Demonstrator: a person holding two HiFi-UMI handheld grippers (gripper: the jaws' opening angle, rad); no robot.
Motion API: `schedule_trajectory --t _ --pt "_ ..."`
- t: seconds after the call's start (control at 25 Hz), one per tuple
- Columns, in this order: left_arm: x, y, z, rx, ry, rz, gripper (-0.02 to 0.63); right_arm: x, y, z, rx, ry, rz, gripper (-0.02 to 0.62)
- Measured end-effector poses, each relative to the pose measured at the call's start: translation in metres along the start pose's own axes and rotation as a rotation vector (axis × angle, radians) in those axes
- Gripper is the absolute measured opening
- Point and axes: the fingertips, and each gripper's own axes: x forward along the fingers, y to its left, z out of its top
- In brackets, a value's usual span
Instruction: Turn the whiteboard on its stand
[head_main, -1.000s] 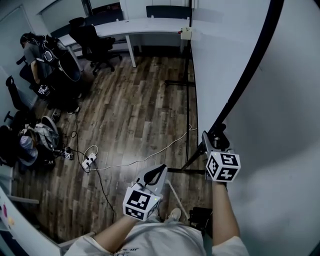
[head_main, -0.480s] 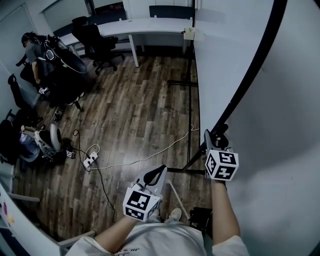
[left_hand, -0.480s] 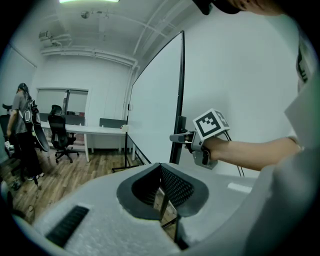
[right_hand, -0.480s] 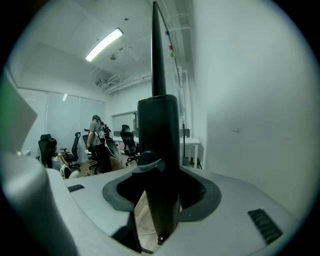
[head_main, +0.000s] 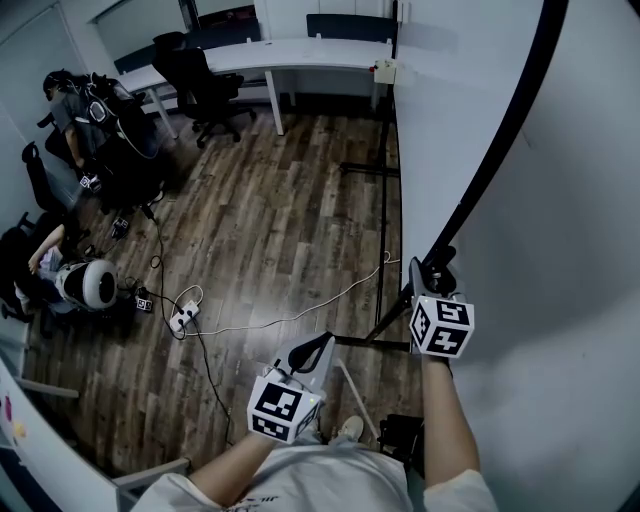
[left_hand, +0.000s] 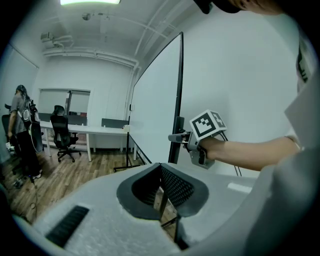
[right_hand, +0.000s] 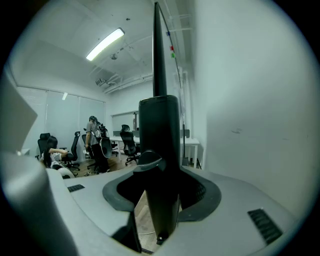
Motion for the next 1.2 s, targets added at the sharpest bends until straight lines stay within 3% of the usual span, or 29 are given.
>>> schedule_trajectory --t 0.6,1.2 --pt "-0.032 -0.014 -0.006 0.006 -0.013 0.002 0.011 -0.051 -0.012 -0.016 0.013 0.018 -0.034 0.186" --pt "-0.04 -0.077 -0.009 0.051 -0.016 -0.123 0.011 -0.179 -0.028 -0.05 -0.015 0.04 -0.042 0.186"
